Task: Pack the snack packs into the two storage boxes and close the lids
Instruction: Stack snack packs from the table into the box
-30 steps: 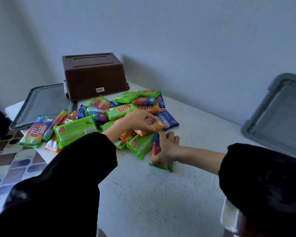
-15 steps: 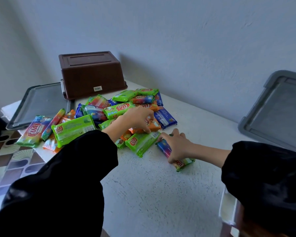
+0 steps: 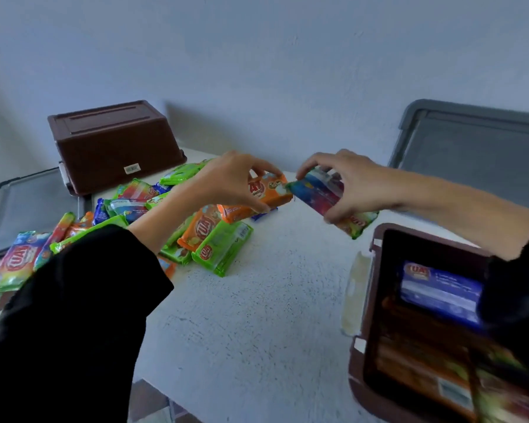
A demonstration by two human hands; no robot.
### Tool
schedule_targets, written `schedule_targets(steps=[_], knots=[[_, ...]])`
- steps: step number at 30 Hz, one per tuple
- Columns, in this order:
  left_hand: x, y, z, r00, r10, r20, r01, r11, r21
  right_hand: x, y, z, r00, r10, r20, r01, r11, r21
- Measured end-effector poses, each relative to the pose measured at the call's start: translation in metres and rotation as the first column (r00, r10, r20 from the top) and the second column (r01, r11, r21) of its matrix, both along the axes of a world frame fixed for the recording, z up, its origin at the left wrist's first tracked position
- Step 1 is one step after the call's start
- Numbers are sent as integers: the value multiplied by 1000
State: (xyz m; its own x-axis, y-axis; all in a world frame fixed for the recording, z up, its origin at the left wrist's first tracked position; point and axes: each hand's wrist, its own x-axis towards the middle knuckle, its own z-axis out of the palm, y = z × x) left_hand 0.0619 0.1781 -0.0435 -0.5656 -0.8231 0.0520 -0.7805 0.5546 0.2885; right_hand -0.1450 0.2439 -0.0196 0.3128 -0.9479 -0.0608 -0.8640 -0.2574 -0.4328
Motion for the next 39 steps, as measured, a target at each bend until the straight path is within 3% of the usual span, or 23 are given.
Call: schedule_targets(steps=[6,10,15,19,26,35,39], knots=[[-56,63,35,948,-315,-37,314,949,-27,-84,94,36,992,-5,-127,8,1000,28],[-103,106,39,852,-522,-35,522,853,-9,-119,150,22,994,-71,-82,82,988,133],[-152,139,17,703,-706,85,704,708,57,-145,197,-8,988,-62,-144,88,978,187],[-166,155,-9,649,-753,107,739,657,149,-155,217,-35,990,-52,-127,85,960,267],[-181,168,-51,574,-744,343,743,649,165,-157,225,-74,976,-9,-219,69,961,268],[-184,172,-65,550,-717,428,771,633,70,-154,225,-83,913,68,-403,15,980,200],[-187,172,-68,512,-741,435,765,624,162,-154,223,-86,893,93,-441,-5,980,197]])
